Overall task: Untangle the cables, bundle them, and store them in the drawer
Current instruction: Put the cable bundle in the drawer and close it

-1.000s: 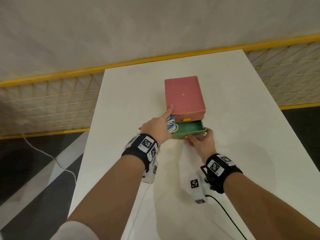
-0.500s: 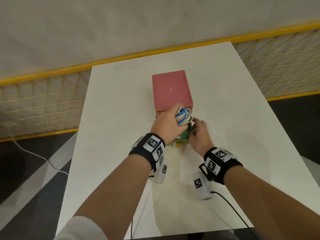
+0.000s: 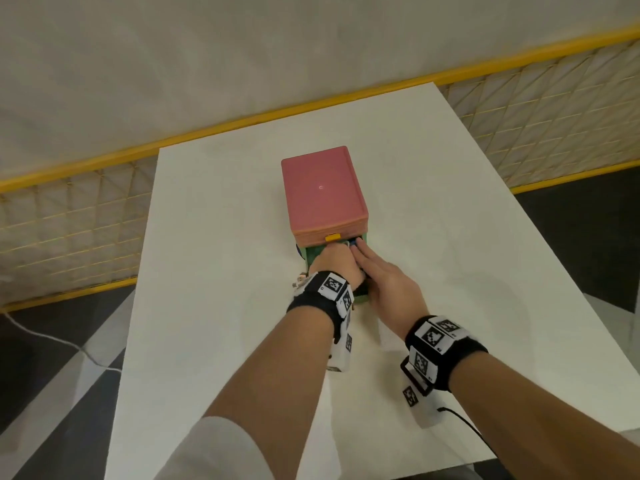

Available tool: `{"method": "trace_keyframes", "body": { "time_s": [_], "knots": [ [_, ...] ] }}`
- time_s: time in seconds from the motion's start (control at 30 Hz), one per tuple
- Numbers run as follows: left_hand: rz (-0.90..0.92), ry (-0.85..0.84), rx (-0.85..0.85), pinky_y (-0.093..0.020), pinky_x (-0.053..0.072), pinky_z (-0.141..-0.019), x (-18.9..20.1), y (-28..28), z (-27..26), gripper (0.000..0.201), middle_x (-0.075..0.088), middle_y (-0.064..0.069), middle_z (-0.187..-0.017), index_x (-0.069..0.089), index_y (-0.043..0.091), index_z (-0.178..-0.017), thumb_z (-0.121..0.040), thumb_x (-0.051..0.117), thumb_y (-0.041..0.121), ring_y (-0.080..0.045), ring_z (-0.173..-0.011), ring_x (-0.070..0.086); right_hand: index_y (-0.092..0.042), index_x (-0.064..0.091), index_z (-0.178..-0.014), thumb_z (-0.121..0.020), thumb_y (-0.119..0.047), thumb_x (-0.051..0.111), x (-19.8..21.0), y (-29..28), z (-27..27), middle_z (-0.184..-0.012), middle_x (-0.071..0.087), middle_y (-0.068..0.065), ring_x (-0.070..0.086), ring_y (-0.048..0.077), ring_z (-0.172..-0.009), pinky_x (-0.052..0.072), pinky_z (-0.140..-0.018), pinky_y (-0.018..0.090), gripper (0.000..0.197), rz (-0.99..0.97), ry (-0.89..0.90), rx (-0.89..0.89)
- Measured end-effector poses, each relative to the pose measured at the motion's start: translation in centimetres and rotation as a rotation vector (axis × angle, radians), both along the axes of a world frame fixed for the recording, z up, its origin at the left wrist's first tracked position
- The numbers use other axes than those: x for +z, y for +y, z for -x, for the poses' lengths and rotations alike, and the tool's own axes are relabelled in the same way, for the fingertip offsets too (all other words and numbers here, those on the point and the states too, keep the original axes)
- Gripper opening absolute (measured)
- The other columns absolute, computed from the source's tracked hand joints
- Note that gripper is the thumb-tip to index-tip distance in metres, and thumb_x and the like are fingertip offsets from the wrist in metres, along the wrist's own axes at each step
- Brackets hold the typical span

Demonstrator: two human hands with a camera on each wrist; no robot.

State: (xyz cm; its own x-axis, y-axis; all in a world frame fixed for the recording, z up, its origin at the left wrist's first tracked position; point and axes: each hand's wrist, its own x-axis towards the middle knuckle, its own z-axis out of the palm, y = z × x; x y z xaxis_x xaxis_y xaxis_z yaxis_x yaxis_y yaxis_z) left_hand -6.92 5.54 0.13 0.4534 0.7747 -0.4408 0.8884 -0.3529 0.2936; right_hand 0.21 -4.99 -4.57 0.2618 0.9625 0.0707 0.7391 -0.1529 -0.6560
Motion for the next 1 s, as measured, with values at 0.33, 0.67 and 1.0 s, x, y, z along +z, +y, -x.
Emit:
{"method": "trace_keyframes", "body": {
  "time_s": [0.33,0.67,1.0],
  "knots": [
    [-0.293,0.115,-0.024,-0.037,0.048,-0.084,-2.4,-0.6,1.3,0.052,0.056,-0.018,-0.121,0.046,-0.003,-0.125,-0.092,0.053,0.037,-0.032,-0.111,0.057,-0.024,0.032,-0.147,-0.086,0.000,0.048,0.5,0.7,0.1,-0.156,0.028,-0.005,0.054,0.027,-0.119,0.050,-0.096,0.037,0.068,0.104,-0.075,0.038],
    [-0.110,0.049,-0.054,-0.039,0.050,-0.086,-1.4,0.1,2.5,0.067,0.054,-0.019,-0.122,0.039,-0.003,-0.130,-0.085,0.056,0.043,-0.033,-0.110,0.057,-0.023,0.014,-0.152,-0.090,-0.009,0.050,1.7,2.3,-0.3,-0.161,0.011,-0.004,0.053,0.030,-0.116,0.046,-0.098,0.037,0.073,0.331,-0.163,0.159],
    [-0.208,0.082,0.110,-0.032,0.039,-0.096,-2.9,-1.5,1.3,0.042,0.050,-0.019,-0.125,0.043,-0.006,-0.130,-0.095,0.037,0.017,-0.032,-0.114,0.047,-0.030,0.021,-0.150,-0.088,0.000,0.043,1.2,1.2,-0.5,-0.159,0.013,-0.011,0.054,0.026,-0.100,0.048,-0.089,0.032,0.072,0.252,-0.156,0.157]
  ]
}}
